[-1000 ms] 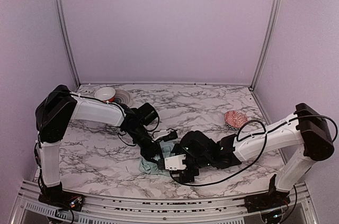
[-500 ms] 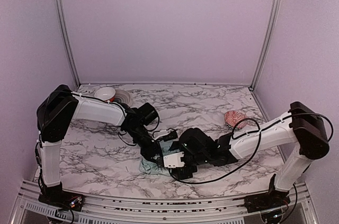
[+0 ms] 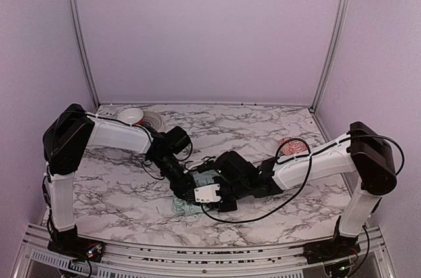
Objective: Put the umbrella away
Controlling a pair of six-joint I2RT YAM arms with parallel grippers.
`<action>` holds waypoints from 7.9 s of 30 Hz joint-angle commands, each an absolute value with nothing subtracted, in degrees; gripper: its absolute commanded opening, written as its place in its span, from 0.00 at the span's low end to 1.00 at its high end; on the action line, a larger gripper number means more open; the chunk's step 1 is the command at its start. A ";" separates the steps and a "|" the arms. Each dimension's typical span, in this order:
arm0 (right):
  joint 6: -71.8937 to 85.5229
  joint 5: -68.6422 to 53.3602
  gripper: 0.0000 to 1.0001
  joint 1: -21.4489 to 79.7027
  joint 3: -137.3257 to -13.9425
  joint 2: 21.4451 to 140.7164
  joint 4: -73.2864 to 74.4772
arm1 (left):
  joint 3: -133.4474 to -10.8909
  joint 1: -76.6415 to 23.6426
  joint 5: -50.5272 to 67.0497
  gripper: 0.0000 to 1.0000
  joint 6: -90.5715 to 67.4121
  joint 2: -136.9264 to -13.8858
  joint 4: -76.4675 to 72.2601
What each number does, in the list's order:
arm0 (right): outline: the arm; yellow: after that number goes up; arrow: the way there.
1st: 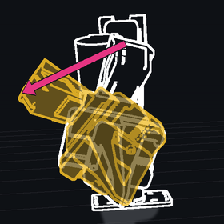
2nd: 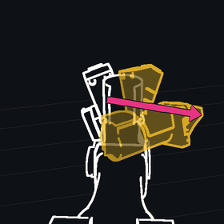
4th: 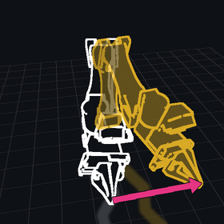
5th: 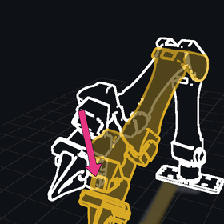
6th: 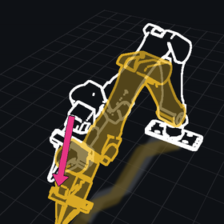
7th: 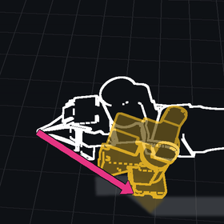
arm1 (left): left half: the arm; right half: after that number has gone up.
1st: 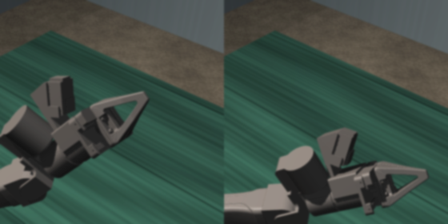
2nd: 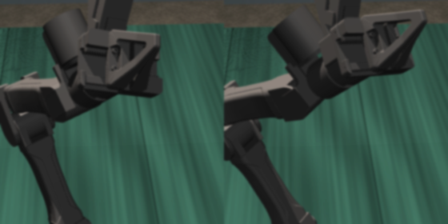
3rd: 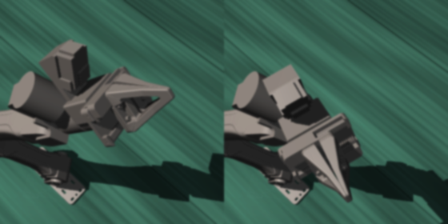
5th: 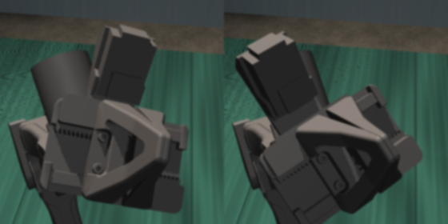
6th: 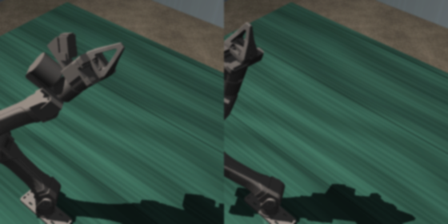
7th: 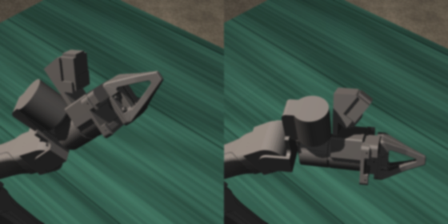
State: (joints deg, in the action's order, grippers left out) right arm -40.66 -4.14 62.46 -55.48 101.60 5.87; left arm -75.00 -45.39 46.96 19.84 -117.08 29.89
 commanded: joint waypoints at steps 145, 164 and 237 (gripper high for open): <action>4.80 -57.02 0.23 44.93 -55.80 94.86 -36.20 | -94.45 -45.44 18.07 0.00 22.36 -81.61 30.78; -1.89 -58.58 1.00 38.58 -53.12 86.88 -24.91 | -95.96 -45.57 33.86 0.00 26.93 -81.54 31.00; 4.77 -46.94 0.00 46.37 -43.20 73.54 -7.03 | -98.63 -40.16 21.21 0.00 14.81 -91.16 22.55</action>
State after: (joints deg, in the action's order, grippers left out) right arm 0.58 -55.55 45.98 -47.11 78.08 -8.03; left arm -98.19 -41.76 23.92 19.55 -91.07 30.98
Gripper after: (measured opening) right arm 0.006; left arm 0.362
